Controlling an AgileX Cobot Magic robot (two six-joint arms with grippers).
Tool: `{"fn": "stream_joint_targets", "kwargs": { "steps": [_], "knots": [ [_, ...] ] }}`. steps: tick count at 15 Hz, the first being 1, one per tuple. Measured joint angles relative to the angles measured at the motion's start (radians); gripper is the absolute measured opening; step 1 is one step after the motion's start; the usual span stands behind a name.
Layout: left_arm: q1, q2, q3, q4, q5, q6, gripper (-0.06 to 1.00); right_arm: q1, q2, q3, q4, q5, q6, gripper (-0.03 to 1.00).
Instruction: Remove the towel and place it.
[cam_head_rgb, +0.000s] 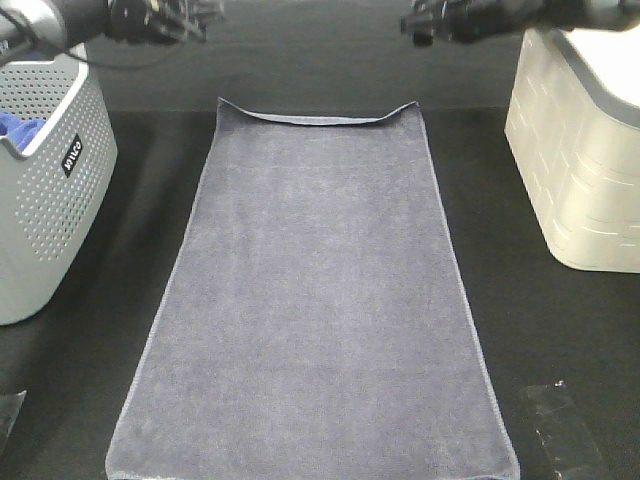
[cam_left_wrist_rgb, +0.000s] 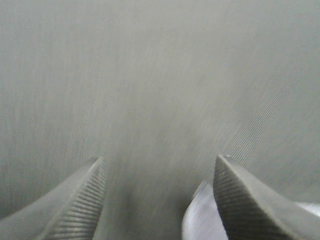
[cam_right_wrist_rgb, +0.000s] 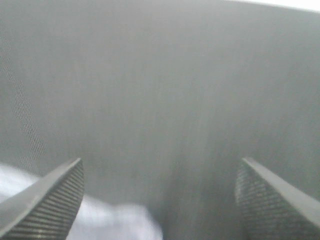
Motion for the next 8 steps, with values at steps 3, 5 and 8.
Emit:
{"fn": "stream_joint_targets", "kwargs": {
  "steps": [3, 5, 8],
  "knots": [
    [-0.034, -0.078, 0.0, -0.002, 0.021, 0.001, 0.61, 0.001, -0.1, 0.0, 0.003, 0.059, 0.0, 0.78],
    [-0.055, -0.162, 0.0, -0.002, 0.138, 0.014, 0.61, 0.001, -0.187, 0.0, 0.012, 0.158, 0.0, 0.78],
    [-0.076, -0.304, -0.002, -0.015, 0.464, 0.064, 0.61, 0.001, -0.322, 0.0, 0.033, 0.453, 0.001, 0.78]
  ]
}}
